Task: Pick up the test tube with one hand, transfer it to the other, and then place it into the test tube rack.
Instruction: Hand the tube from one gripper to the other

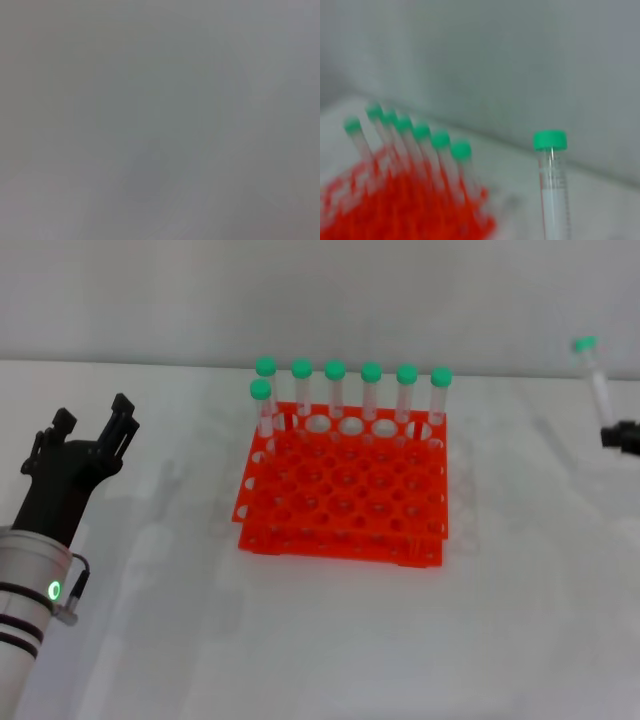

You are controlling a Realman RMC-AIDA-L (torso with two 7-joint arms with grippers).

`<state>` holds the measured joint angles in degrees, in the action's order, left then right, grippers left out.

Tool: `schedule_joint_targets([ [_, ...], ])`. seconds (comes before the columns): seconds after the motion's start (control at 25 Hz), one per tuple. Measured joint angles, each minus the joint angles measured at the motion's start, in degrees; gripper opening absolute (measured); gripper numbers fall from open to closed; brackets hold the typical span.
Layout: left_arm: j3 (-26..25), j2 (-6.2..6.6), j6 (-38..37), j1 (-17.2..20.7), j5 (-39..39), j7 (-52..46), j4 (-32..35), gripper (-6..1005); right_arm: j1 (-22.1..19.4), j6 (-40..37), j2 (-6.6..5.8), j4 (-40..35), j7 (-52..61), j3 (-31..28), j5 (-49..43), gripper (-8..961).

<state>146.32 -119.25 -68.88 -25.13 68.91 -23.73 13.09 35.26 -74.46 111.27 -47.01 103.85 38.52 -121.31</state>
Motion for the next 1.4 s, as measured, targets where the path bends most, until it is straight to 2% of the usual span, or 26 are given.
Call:
schedule_joint_targets([
  [0.2, 0.35, 0.12, -1.88, -0.81, -1.79, 0.0, 0.14, 861, -6.1, -1.83, 0.91, 5.4, -15.55, -1.38, 19.96, 187],
  [0.32, 0.32, 0.18, -4.22, -2.64, -7.09, -0.3, 0.13, 861, -7.76, -3.58, 0.93, 12.97, -24.72, -1.38, 29.61, 187],
  [0.44, 0.24, 0.53, -5.11, -4.79, -12.35, -2.2, -0.15, 861, -8.24, -6.99, 0.96, 17.79, -31.8, -1.37, 34.4, 187],
  [0.64, 0.25, 1.59, -5.43, -11.35, -24.04, -11.21, -3.43, 861, -8.35, -10.48, 1.75, 20.99, -39.04, -1.26, 35.87, 188],
  [1.04, 0.45, 3.1, -5.27, -21.81, -40.43, -24.92, -6.38, 862, -8.27, -12.24, 3.41, 23.39, -47.16, -0.57, 35.52, 188],
  [1.24, 0.46, 3.13, -5.17, -26.41, -46.89, -30.11, -8.93, 861, -7.4, -14.86, 3.77, 25.79, -52.28, -0.42, 35.46, 189],
  [1.4, 0.47, 2.81, -5.13, -27.54, -48.47, -30.03, -8.95, 860, -7.04, -14.66, 3.81, 26.6, -52.87, 0.06, 35.46, 189],
])
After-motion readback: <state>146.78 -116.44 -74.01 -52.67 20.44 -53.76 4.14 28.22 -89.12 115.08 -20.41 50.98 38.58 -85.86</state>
